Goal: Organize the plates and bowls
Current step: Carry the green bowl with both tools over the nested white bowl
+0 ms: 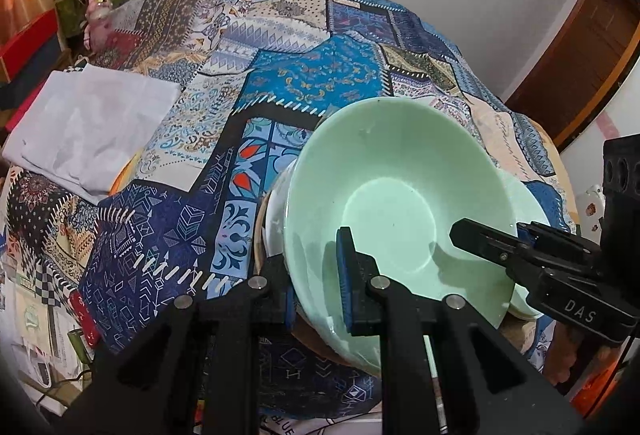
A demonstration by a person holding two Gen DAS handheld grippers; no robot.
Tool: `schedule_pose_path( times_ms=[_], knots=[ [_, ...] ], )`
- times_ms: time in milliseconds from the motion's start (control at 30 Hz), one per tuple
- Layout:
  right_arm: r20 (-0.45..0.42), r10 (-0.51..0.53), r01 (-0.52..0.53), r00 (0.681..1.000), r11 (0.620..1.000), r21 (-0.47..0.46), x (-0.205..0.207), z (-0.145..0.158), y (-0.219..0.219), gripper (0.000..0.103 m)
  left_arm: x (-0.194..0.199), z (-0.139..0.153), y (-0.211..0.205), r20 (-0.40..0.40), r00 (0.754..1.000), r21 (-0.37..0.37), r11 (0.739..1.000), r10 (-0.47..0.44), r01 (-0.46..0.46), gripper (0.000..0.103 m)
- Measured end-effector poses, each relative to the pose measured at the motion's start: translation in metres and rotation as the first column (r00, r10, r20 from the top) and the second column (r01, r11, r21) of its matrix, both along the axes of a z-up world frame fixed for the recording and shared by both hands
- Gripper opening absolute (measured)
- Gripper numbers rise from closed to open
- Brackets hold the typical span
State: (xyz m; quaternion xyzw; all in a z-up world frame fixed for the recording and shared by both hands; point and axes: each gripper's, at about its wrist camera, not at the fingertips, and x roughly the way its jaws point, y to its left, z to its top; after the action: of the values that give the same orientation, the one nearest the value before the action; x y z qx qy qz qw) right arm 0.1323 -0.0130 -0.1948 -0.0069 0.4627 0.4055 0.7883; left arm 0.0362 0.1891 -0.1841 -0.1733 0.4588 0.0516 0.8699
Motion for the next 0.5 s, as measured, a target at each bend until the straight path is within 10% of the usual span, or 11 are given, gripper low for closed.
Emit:
schedule_pose_path(
  times_ms=[500],
  knots=[
    [0.052, -0.028, 0.029, 0.998, 0.999, -0.029, -0.001, -0.002, -0.005, 0.023, 0.011, -0.009, 0.001, -0.010, 1.000, 0.061, 0.998, 0.014, -0.013, 0.017]
  ],
)
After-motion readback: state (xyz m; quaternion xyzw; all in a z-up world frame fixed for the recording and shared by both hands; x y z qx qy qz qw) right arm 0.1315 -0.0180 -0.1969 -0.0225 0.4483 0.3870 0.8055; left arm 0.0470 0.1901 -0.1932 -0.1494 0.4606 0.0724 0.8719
